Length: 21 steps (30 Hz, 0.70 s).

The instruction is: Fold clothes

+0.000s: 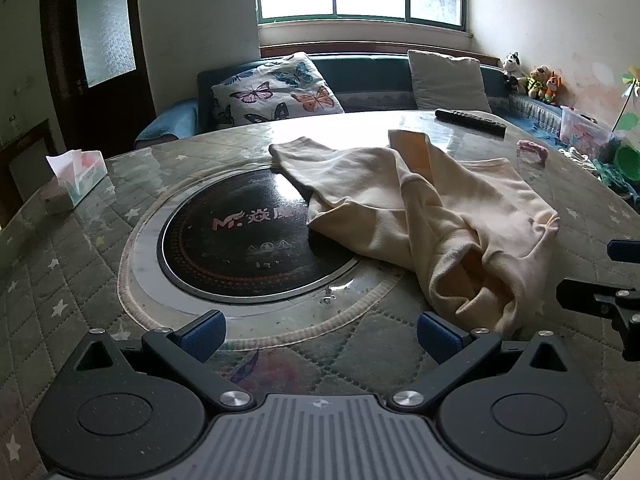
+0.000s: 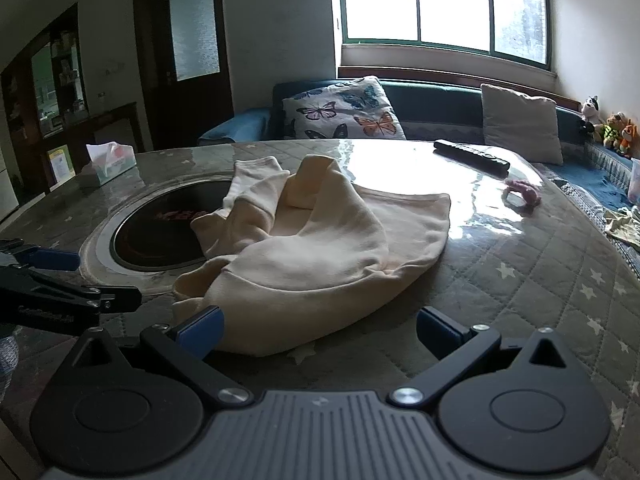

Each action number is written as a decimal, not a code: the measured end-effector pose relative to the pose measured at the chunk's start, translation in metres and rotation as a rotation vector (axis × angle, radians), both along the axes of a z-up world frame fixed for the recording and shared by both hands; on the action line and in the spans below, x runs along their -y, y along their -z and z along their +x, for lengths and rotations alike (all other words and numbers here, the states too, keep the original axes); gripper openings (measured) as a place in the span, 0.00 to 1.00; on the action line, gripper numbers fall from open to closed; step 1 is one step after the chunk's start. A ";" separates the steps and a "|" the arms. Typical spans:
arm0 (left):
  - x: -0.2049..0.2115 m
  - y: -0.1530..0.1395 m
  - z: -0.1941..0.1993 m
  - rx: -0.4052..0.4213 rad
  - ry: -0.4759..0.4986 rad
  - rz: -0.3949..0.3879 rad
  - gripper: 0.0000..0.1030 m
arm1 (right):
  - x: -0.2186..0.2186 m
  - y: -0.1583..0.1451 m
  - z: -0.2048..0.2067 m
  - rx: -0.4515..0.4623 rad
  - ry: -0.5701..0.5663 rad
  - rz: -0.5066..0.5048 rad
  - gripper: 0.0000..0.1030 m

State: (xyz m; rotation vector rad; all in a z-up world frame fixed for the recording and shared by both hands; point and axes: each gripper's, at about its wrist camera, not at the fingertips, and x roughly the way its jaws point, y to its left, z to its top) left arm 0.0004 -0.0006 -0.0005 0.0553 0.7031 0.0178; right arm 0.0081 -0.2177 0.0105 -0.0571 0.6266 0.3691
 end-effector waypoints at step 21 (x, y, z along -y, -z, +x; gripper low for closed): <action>0.004 -0.006 0.019 0.021 0.027 -0.011 1.00 | 0.000 0.000 0.016 -0.015 -0.031 0.001 1.00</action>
